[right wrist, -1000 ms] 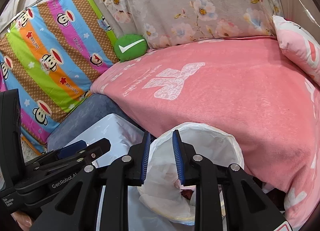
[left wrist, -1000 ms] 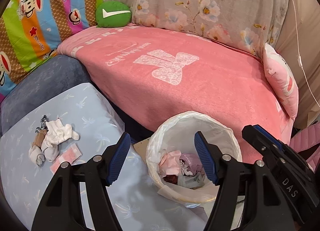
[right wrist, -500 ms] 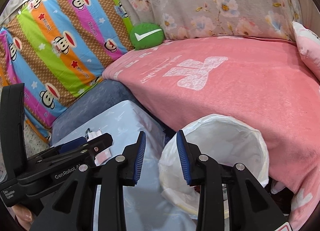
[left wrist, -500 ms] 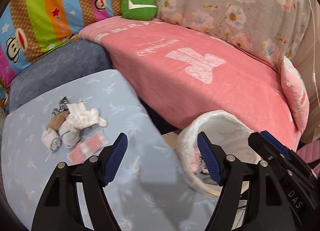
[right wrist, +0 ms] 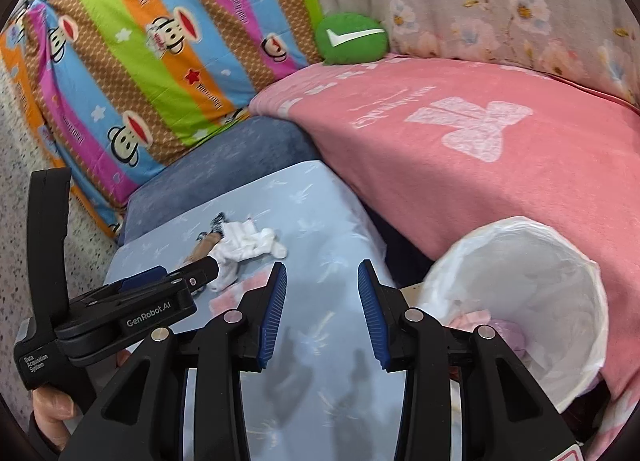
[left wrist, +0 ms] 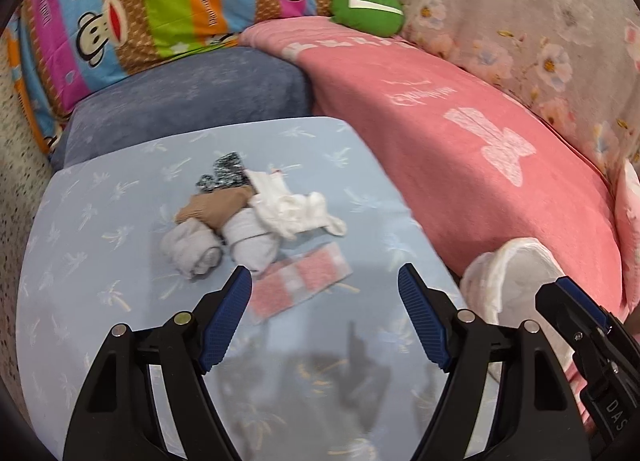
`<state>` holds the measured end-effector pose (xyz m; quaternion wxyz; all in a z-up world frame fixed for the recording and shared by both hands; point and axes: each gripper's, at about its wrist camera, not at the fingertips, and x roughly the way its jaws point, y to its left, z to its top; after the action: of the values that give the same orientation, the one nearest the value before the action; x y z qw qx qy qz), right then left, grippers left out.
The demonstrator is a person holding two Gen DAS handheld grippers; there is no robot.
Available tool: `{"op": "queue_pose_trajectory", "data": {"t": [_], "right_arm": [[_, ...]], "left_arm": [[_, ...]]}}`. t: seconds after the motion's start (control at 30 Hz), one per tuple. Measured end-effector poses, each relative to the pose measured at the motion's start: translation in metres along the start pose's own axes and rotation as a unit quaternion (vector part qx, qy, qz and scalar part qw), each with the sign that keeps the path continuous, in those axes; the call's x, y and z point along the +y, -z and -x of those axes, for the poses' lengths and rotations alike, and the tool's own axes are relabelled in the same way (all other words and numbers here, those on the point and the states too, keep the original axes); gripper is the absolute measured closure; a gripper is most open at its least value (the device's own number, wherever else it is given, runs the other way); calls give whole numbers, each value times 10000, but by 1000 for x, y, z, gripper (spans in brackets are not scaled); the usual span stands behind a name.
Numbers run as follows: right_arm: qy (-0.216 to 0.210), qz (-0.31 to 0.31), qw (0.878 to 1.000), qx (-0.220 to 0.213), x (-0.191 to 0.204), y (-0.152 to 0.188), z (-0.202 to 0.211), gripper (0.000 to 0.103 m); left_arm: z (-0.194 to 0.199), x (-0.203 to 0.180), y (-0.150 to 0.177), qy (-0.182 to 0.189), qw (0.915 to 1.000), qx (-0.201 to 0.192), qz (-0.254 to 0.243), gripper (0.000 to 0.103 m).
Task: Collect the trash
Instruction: 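Grasp the grey sock with the left tool while the right tool grasps the white sock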
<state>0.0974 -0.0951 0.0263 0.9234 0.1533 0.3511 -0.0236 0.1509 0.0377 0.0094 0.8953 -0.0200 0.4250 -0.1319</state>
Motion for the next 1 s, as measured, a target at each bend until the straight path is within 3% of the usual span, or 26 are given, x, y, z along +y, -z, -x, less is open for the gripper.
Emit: {"op": "queue_pose_trajectory", "data": {"t": [0.53,1.0], "right_arm": [[-285,510,9972,471,87,-1,-77,64],[-358,691,9940,769,117,-8,-139,64]], "left_arm": [[-23,91,1,-368,9966,228,694,31],[-62,128,-3,-137,9908,622,1197,30]]}}
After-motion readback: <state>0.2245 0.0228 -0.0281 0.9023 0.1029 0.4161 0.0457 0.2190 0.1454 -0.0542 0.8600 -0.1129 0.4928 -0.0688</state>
